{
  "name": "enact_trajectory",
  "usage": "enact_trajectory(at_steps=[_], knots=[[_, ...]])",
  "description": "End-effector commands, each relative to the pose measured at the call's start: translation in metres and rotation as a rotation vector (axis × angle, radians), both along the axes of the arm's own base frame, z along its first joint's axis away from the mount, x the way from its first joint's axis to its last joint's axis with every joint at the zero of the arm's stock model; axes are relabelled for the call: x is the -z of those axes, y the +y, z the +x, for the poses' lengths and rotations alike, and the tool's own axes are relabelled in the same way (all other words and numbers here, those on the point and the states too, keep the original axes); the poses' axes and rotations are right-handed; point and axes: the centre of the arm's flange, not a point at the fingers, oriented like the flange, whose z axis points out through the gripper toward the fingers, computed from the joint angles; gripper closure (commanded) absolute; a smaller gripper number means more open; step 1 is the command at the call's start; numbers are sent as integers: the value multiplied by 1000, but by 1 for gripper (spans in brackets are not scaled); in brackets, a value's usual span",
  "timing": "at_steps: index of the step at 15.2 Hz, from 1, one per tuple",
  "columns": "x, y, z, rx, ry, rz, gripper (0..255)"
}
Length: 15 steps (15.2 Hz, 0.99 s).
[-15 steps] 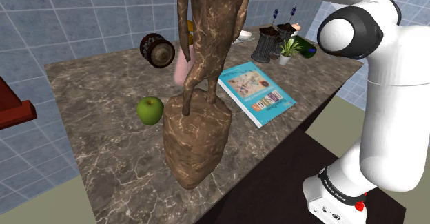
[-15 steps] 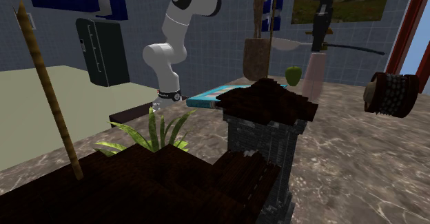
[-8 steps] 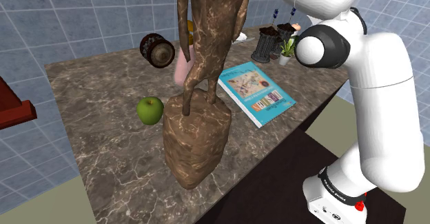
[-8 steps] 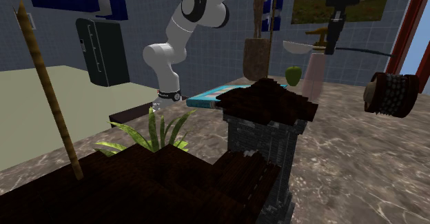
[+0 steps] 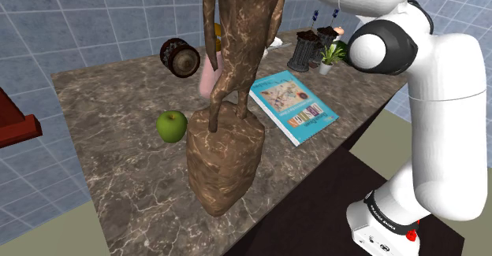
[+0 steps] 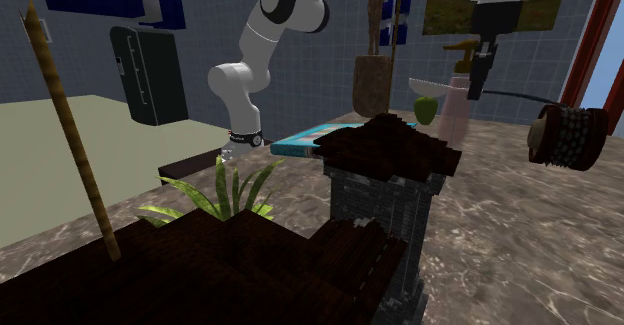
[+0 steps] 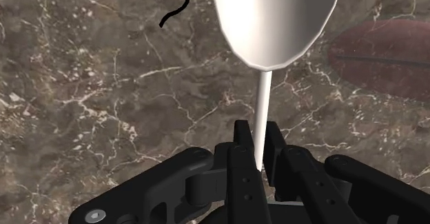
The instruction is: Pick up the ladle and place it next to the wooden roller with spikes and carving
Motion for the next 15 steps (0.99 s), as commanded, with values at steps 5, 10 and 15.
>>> enact_trajectory(at_steps=[5, 10, 15], knots=[[33, 0, 0, 0, 0, 0, 255], [59, 0, 0, 0, 0, 0, 255], [85, 0, 0, 0, 0, 0, 255]])
